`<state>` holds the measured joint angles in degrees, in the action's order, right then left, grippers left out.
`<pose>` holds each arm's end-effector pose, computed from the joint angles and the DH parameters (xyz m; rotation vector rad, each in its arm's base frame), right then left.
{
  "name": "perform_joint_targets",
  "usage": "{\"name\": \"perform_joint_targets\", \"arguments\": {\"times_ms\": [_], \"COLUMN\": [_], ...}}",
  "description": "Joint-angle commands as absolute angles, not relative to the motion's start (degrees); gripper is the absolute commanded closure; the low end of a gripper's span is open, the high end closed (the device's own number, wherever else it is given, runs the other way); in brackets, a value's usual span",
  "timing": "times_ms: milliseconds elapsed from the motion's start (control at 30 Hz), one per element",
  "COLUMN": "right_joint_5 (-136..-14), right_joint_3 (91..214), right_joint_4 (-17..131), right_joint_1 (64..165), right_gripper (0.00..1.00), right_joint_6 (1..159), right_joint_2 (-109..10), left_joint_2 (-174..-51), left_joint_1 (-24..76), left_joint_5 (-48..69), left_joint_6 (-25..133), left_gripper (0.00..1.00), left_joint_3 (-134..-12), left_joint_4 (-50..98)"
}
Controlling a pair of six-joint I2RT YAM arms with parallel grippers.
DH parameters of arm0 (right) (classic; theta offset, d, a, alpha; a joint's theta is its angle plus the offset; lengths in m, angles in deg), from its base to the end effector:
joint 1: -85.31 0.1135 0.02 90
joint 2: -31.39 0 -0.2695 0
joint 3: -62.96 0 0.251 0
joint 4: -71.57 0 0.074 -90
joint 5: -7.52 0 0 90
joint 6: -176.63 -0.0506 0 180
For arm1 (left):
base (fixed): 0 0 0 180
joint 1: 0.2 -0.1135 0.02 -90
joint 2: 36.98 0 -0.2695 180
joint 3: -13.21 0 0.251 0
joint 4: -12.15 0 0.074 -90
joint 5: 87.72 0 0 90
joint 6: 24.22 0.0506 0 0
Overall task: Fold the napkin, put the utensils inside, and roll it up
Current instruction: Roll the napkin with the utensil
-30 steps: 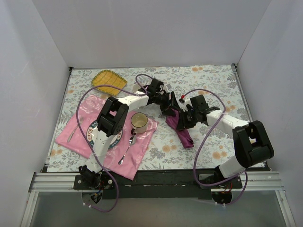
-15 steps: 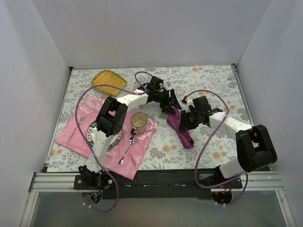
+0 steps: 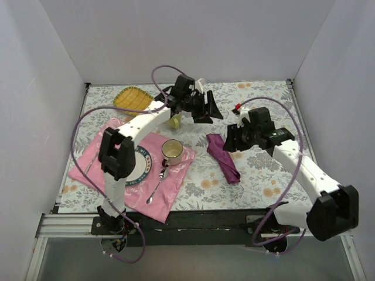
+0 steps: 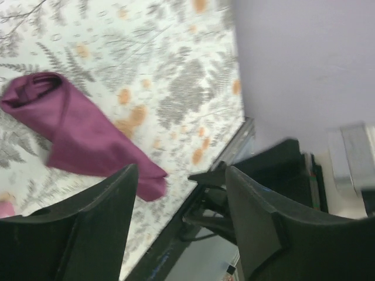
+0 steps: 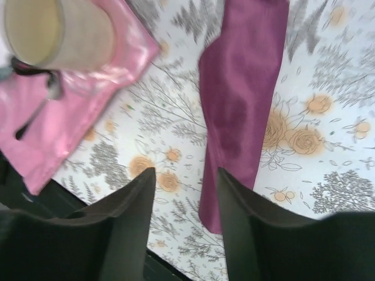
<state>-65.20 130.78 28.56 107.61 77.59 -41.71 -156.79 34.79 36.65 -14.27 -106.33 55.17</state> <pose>0.2469 0.1175 0.2570 -0.4240 2.4185 0.6108 0.3844 -0.3039 0.2668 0.7045 -2.6435 1.4381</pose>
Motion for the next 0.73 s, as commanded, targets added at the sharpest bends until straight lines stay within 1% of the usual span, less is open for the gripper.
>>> {"name": "perform_joint_targets", "arguments": {"times_ms": [0,33,67,100,167,200,267,300,367,433,533,600,700], "right_joint_5": [-68.76,-70.77,-72.7,-74.64,-78.6,-79.13,-79.31,-79.05,-78.52,-81.14,-81.51,-79.24,-82.03], "right_joint_3": [137.16,136.73,136.64,136.46,136.2,135.68,134.71,134.62,134.44,134.27,133.39,132.25,130.33], "right_joint_4": [20.14,20.39,20.13,19.52,19.16,19.69,20.3,20.48,21.09,20.75,21.44,23.3,24.43], "right_joint_1": [108.07,108.16,107.72,107.63,107.37,107.37,107.37,107.37,107.37,107.37,107.37,107.37,107.46], "right_gripper": [0.39,0.24,0.11,0.01,0.01,0.01,0.01,0.01,0.01,0.01,0.01,0.01,0.01], "right_joint_6": [75.73,75.03,73.81,72.66,68.03,66.86,64.67,64.05,63.78,62.55,62.81,64.82,65.01], "right_joint_2": [-28.94,-26.46,-24.09,-19.54,-15.56,-11.97,-9.14,-7.21,-5.35,-2.8,0.45,1.68,3.26], "left_joint_2": [-134.65,-132.19,-126.86,-124.63,-119.97,-115.34,-111.18,-107.24,-104.41,-102.12,-100.71,-100.35,-100.26], "left_joint_1": [34.52,34.61,34.7,34.7,34.96,35.05,35.49,35.49,35.57,35.57,35.57,35.57,35.57], "left_joint_5": [34.71,34.71,34.71,35.84,36.29,36.12,34.8,34.19,33.3,33.21,33.04,32.42,31.46], "left_joint_6": [-12.96,-13.23,-13.93,-15.24,-16.22,-16.57,-17.89,-18.42,-19.65,-20.26,-21.23,-22.29,-22.64], "left_gripper": [0.36,0.34,0.32,0.27,0.24,0.17,0.12,0.09,0.07,0.05,0.05,0.04,0.03], "left_joint_3": [-101.54,-99.34,-94.53,-92.22,-85.3,-83.08,-77.81,-73.78,-71.47,-69.53,-69.0,-69.08,-69.52], "left_joint_4": [55.78,54.64,53.85,52.97,50.6,49.72,46.12,45.15,43.65,43.03,43.03,42.77,42.06]}}
